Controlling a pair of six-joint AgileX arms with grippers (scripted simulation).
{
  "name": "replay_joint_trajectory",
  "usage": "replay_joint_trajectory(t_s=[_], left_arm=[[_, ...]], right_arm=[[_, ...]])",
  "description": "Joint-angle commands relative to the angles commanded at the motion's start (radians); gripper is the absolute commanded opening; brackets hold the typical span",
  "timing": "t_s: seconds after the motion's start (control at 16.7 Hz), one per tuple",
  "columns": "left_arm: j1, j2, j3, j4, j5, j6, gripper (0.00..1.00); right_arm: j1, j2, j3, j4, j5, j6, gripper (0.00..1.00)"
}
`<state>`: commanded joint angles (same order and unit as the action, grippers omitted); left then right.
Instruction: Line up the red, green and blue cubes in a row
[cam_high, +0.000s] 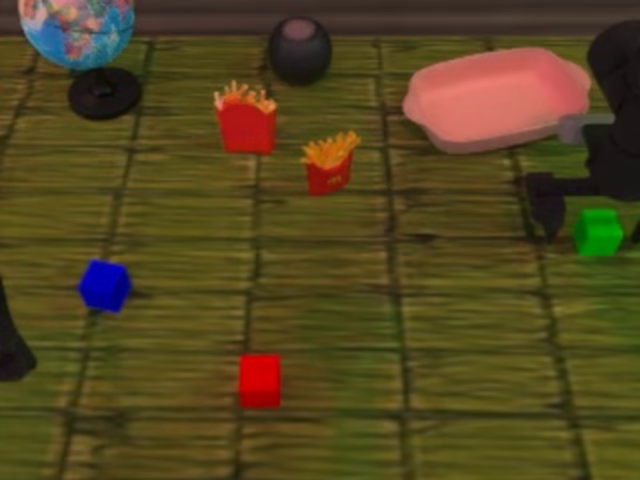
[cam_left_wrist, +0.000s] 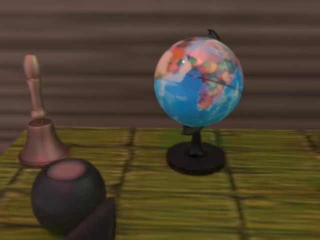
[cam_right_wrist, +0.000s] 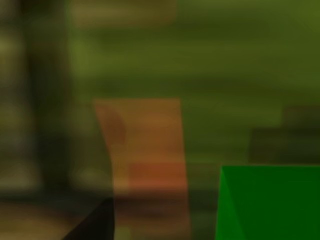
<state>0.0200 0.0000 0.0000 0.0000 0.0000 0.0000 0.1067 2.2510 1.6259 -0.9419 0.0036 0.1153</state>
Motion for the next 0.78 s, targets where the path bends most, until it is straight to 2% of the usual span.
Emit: replay_joint_trajectory(t_s=[0.3, 0.78], left_arm=[[0.0, 0.0, 0.0, 0.0, 0.0, 0.0, 1.0], [0.0, 0.0, 0.0, 0.0, 0.0, 0.0, 1.0]], right_arm=[[0.0, 0.006, -0.01, 0.013, 0.0, 0.0, 1.0], [0.0, 0.006, -0.01, 0.013, 0.0, 0.0, 0.4]])
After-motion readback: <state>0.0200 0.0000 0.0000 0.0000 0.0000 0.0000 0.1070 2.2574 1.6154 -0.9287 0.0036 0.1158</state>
